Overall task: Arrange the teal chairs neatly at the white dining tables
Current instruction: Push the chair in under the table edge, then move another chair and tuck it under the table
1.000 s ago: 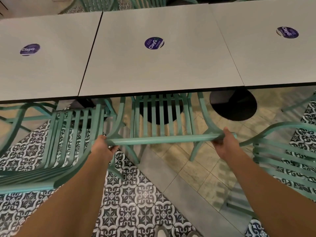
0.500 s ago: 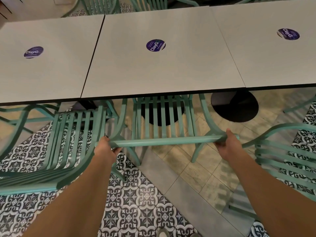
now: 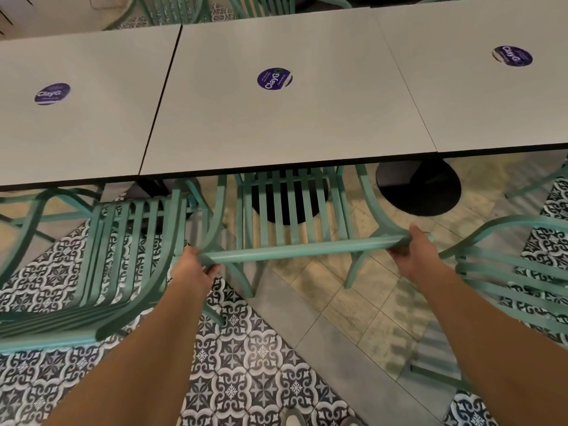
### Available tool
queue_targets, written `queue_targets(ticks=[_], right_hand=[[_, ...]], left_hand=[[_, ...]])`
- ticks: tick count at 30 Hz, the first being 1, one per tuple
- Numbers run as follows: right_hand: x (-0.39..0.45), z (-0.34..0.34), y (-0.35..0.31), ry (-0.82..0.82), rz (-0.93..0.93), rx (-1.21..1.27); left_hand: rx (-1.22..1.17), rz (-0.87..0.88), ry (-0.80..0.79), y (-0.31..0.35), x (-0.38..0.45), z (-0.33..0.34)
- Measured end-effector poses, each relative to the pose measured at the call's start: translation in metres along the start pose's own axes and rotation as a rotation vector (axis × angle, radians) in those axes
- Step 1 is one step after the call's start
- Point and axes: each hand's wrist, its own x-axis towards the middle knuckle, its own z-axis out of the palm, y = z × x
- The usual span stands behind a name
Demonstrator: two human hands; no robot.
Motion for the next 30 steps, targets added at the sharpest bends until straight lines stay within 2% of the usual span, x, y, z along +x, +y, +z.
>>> queue_targets(ticks=[4, 8, 10, 12, 14, 16, 20, 22, 26, 30], right_hand=[[-0.001, -0.002, 0.0, 0.011, -0.014, -0.04], [-0.003, -0.005, -0.001, -0.026, -0.031, -0.218], [-0.011, -0.016, 0.002, -0.039, -0.078, -0.407], [-0.029, -0.035, 0.009, -0.028, -0.238, -0.705], [-0.058, -0.067, 0.015, -0.067, -0.457, -0.924], [-0.084, -0.109, 0.02, -0.089, -0.599, -1.086], [-0.114, -0.228, 0.008, 0.021, -0.641, -1.468], [-0.126, -0.278, -0.006, 0.069, -0.631, -1.596], [-0.162, -0.385, -0.039, 0.257, -0.611, -1.65], [-0.175, -0.462, -0.057, 0.347, -0.548, -1.602]], left_hand=[[0.035, 0.012, -0.06, -0.004, -0.005, -0.005], [0.279, 0.036, -0.191, -0.006, -0.02, -0.019], [0.468, 0.076, -0.238, -0.01, -0.034, -0.023], [0.72, 0.167, -0.275, -0.022, -0.046, -0.022], [0.968, 0.322, -0.299, -0.043, -0.061, -0.015], [1.325, 0.587, -0.398, -0.07, -0.078, -0.005], [1.814, 0.966, -0.706, -0.149, -0.12, 0.028], [1.995, 1.156, -0.786, -0.184, -0.142, 0.043], [2.188, 1.476, -1.002, -0.263, -0.211, 0.073], [2.243, 1.708, -1.104, -0.32, -0.274, 0.097]])
